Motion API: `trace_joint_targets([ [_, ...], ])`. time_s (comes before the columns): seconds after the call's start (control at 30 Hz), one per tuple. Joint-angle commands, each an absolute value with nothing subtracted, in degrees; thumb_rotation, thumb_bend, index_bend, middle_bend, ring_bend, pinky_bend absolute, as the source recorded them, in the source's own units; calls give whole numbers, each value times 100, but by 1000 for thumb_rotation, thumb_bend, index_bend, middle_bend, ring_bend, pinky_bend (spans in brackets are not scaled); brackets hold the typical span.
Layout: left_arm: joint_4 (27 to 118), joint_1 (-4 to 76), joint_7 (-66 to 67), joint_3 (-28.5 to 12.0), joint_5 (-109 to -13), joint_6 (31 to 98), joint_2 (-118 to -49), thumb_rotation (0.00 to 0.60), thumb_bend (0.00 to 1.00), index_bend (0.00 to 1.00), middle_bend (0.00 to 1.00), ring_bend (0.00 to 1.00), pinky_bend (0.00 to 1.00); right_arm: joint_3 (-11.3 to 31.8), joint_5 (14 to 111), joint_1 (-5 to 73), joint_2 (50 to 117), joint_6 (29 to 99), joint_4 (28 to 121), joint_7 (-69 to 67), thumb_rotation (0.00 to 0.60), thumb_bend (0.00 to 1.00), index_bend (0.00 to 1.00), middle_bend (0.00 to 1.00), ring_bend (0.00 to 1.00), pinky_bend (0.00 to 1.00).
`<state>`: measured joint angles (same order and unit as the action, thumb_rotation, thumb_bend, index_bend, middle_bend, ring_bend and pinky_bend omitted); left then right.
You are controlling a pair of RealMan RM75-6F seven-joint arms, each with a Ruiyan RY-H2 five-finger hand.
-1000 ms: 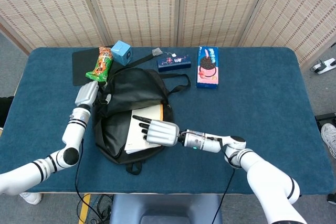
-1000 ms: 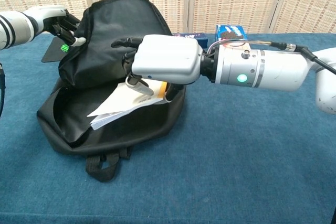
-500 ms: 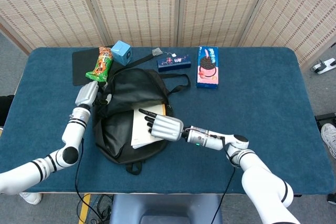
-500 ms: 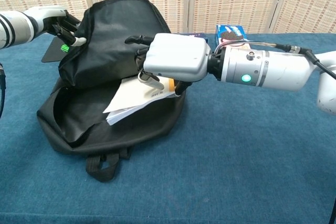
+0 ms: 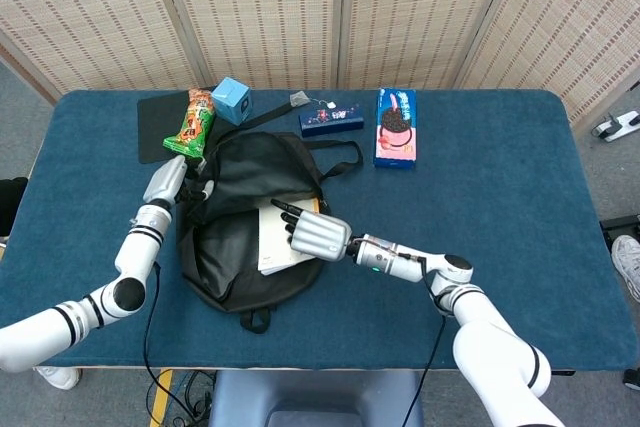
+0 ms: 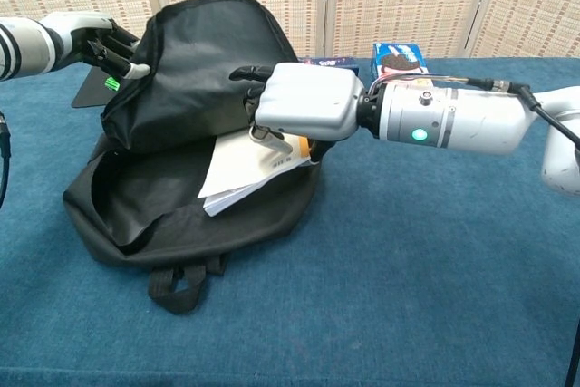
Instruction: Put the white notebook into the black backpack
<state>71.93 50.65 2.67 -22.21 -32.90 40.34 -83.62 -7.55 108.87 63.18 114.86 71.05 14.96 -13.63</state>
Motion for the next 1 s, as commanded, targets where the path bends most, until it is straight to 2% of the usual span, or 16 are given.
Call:
trace_joint_targets([
  [0.03, 7231, 5075, 236, -2224, -3261, 4011, -8337, 600, 487, 789, 476, 439, 298, -747, 10830, 6311, 11536, 7099, 1454, -1319, 600, 269, 646, 520, 245, 0],
  [0.13, 7258, 5085, 213, -2213, -3268, 4011, -8317, 600, 487, 789, 477, 439, 298, -740, 10772, 6303, 11597, 7137, 1419, -1235, 600, 199, 571, 517, 244, 0],
  [0.3, 7297, 5082, 153, -2206, -3262, 4028, -8287, 600, 488, 789, 477, 439, 298, -700, 10653, 6289, 11686, 7150, 1396, -1052, 600, 27, 365, 492, 237, 0],
  [0.4, 7315, 5079, 137, -2192, -3243, 4039, -8262, 600, 487, 789, 477, 439, 298, -687, 10593, 6278, 11717, 7134, 1413, -951, 600, 0, 255, 461, 222, 0],
  [0.47, 7331, 5073, 126, -2183, -3235, 4056, -8245, 600, 487, 788, 477, 439, 298, -676, 10554, 6266, 11730, 7148, 1449, -906, 600, 0, 222, 443, 212, 0],
  [0.7, 7394, 5047, 22, -2211, -3218, 4119, -8218, 600, 487, 787, 476, 439, 298, -636, 10472, 6263, 11783, 7337, 1616, -729, 600, 0, 189, 388, 175, 0],
  [1.0, 7527, 5016, -8, -2182, -3197, 4130, -8109, 600, 486, 784, 477, 439, 298, -528, 10273, 6179, 11964, 7247, 1614, -618, 600, 0, 171, 387, 173, 0],
])
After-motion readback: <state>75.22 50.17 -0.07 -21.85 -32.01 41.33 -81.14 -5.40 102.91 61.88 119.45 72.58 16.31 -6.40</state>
